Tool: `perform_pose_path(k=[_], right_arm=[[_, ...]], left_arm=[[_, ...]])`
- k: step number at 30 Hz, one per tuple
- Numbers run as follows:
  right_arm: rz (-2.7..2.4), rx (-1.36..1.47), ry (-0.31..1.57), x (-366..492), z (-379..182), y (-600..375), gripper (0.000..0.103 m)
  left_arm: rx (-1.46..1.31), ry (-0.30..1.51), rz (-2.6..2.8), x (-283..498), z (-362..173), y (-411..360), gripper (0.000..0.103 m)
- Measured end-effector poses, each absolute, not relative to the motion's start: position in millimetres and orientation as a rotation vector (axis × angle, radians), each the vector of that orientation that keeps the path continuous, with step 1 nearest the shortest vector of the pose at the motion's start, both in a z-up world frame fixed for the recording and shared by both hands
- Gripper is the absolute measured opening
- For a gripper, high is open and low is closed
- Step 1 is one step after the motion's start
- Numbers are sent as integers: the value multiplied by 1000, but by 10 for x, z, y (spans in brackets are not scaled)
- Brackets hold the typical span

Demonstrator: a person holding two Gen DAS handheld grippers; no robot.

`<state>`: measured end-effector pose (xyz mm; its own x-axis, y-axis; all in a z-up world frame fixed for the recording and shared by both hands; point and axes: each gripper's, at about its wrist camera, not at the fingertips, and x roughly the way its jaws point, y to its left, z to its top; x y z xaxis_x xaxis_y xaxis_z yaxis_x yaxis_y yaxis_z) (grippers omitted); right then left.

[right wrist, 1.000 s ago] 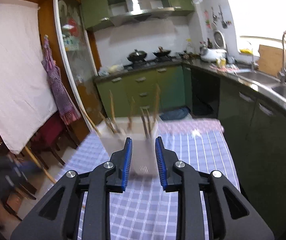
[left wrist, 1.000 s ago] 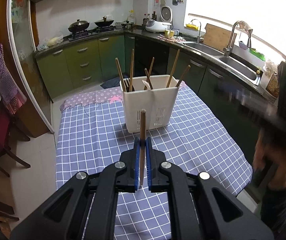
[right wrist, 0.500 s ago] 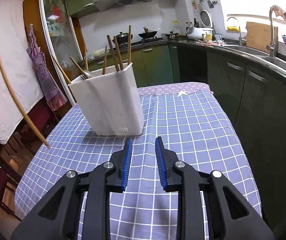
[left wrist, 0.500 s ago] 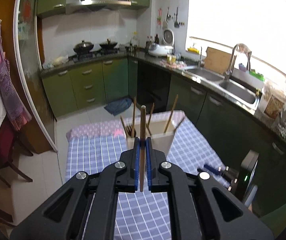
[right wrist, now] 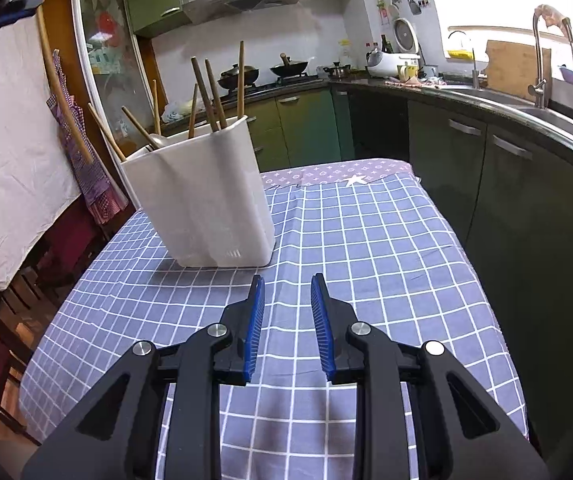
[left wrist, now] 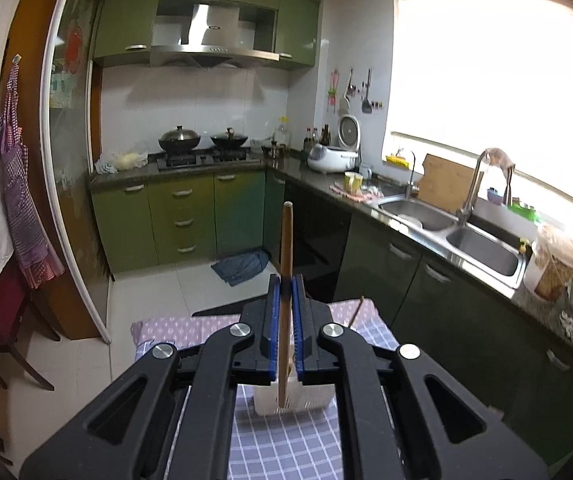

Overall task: Organize utensils
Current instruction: 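Lower the left gripper's chopstick into the caddy and open the left gripper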

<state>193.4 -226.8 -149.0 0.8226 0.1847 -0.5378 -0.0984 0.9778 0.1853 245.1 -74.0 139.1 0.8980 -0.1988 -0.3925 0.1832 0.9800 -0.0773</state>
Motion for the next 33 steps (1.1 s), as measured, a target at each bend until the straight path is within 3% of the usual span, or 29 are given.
perform_pose_path(k=[1,15,33], right_arm=[[149,153,581,1928,-1492,-2264,30],[98,81,508,1891,-1677,-2237,30],[90,85,487,1878,-1670,-2247,44]], left_arm=[[-40,406,-194,2497,1399,-749,6],[-51,411,-160,2962,1239,-827,6],[12,511,-139,3241,726,-969,6]])
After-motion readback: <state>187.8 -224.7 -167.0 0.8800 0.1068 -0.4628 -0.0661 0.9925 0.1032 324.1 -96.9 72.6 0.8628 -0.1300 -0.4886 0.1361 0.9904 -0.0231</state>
